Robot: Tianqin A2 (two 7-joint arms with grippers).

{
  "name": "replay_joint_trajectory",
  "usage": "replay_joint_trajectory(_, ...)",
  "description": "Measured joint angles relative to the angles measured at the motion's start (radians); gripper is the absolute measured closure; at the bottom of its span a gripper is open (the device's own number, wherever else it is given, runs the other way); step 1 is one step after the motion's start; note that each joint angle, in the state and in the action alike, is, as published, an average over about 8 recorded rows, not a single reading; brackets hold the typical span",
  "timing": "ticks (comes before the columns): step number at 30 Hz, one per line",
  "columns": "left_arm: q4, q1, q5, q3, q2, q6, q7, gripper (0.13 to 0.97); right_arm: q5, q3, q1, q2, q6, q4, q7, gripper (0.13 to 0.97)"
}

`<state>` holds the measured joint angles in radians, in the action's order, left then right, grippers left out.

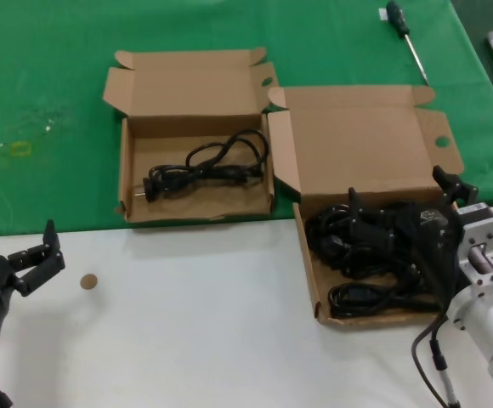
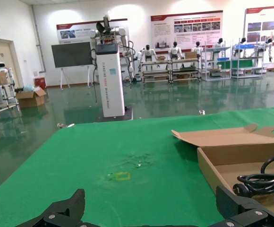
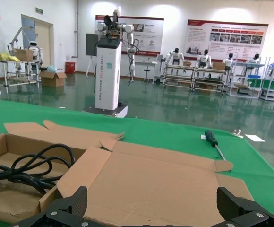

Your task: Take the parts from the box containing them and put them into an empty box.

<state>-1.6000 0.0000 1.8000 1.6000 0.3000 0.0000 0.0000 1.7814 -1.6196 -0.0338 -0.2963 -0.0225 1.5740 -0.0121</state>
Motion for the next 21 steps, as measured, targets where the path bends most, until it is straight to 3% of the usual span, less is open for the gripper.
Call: replay_joint_trajectory(21, 0.000, 0.000, 0.000, 0.000, 0.000, 0.000, 0.000, 0.132, 0.000, 0.000, 0.000, 0.000, 0.000, 0.000, 0.000, 0.129)
